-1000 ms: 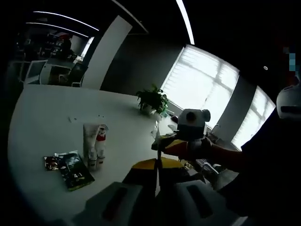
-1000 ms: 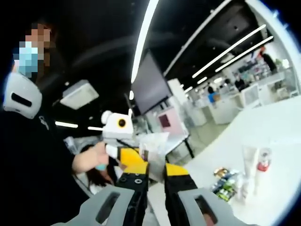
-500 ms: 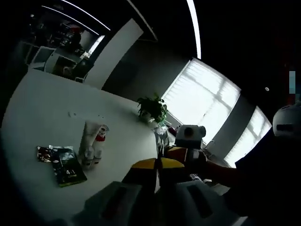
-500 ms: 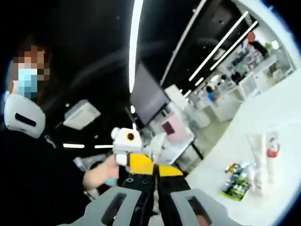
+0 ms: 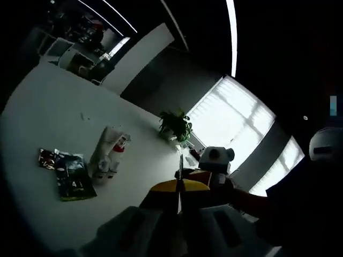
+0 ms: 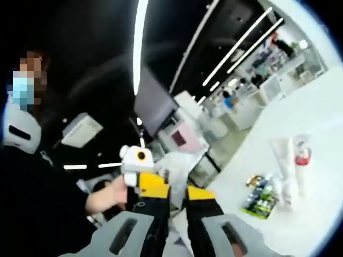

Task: Arrange the skincare products in the storage area until every visible bottle or jar stands upright without overlapping.

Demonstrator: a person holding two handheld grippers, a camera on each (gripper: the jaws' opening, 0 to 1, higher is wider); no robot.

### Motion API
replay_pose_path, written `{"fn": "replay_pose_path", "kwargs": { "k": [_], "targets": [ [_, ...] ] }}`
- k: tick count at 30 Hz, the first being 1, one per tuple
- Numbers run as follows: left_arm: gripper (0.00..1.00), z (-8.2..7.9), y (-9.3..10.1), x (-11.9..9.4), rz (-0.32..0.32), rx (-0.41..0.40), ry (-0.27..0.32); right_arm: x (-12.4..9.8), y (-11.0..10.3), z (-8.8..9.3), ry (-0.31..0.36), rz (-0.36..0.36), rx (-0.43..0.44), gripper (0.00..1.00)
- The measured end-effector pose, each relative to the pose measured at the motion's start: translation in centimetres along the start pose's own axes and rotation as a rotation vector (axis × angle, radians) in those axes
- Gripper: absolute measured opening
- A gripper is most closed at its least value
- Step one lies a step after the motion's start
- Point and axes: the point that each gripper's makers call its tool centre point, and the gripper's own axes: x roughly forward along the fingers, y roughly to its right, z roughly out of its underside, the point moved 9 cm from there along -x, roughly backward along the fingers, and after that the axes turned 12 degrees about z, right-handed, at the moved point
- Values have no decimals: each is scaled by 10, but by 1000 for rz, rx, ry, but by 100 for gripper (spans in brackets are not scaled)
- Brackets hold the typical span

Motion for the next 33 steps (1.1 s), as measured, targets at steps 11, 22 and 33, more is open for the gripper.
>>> {"fn": "replay_pose_path", "kwargs": {
  "k": [11, 22, 33],
  "targets": [
    [6, 21, -57, -18, -70, -142, -83, 1, 20, 31, -172, 173, -365, 58],
    [6, 16, -106, -41, -162, -194, -112, -15, 45, 49, -286, 273, -424, 77],
    [6, 13, -160, -62, -240, -265, -118, -30, 60, 58, -319, 325, -430, 93]
  ]
}}
